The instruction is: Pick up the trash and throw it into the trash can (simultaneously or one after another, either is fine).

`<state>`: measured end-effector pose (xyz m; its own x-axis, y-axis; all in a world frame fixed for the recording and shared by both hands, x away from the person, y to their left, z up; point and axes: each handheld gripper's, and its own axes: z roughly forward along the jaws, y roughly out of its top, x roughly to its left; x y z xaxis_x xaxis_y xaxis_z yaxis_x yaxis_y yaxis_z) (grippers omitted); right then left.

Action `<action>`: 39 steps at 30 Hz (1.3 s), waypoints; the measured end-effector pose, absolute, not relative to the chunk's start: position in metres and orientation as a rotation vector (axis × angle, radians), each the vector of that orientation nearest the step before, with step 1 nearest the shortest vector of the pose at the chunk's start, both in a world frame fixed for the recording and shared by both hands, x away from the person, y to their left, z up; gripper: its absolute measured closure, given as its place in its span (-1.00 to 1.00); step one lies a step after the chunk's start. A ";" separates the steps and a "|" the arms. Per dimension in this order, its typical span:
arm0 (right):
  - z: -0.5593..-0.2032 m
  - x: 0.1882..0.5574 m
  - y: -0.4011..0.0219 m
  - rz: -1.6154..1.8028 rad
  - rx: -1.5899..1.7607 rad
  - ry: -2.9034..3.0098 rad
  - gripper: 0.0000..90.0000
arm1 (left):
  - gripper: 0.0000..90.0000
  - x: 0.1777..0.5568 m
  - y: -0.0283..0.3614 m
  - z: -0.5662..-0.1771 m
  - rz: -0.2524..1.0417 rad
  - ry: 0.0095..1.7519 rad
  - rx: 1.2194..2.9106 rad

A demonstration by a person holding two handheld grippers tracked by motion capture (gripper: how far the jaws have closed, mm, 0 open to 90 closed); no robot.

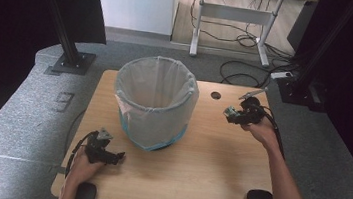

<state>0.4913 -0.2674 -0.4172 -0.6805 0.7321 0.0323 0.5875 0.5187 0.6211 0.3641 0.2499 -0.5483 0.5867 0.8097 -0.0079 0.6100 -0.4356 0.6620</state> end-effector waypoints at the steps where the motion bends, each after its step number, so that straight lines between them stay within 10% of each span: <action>1: -0.414 0.491 -0.267 0.908 1.117 2.523 0.22 | -1.00 0.364 0.250 -0.548 0.415 1.122 2.191; 39: -0.300 0.478 -0.238 1.003 1.007 2.537 0.18 | -1.00 0.364 0.250 -0.548 0.415 1.122 2.191</action>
<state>0.4785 -0.2376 -0.2996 -0.7365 0.6756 0.0337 0.5161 0.5291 0.6736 0.3640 0.2499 -0.5484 0.5869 0.8096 -0.0078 0.6093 -0.4353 0.6627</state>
